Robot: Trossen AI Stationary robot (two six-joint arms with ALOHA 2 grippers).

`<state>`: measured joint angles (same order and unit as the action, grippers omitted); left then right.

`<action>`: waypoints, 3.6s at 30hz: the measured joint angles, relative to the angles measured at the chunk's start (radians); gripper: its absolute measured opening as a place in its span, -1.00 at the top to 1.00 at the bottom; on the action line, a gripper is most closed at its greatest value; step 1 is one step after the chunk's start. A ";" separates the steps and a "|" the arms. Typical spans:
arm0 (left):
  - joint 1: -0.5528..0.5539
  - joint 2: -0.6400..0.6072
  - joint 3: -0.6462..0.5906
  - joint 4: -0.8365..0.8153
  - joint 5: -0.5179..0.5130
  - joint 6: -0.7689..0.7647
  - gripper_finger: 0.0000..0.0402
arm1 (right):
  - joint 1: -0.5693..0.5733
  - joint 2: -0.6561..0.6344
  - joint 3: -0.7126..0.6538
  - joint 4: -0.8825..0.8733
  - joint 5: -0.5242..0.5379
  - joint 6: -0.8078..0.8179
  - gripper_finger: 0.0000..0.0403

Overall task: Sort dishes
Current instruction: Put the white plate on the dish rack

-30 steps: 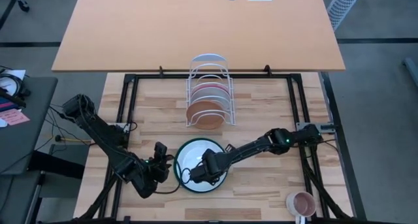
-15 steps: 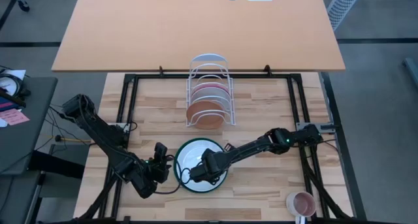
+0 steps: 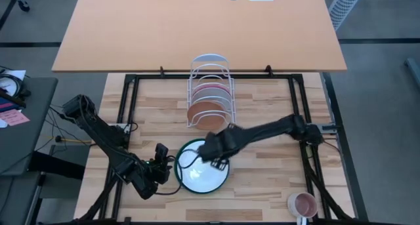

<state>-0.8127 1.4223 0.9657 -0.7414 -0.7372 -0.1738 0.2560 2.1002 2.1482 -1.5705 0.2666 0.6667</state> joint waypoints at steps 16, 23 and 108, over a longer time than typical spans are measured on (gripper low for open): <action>0.000 0.000 0.000 0.033 -0.007 0.034 0.29 | 0.150 -0.775 -0.976 0.664 0.224 0.459 1.00; 0.000 0.000 0.000 0.117 0.000 0.124 0.29 | 0.268 -0.609 -1.186 1.471 0.387 0.436 0.99; 0.100 0.003 -0.110 0.354 0.151 0.716 0.29 | 0.154 0.163 -0.325 0.397 -0.078 0.477 0.98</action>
<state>-0.7130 1.4254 0.8555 -0.3873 -0.5858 0.5424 0.4095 2.2627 1.8229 -1.1732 0.1886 1.1435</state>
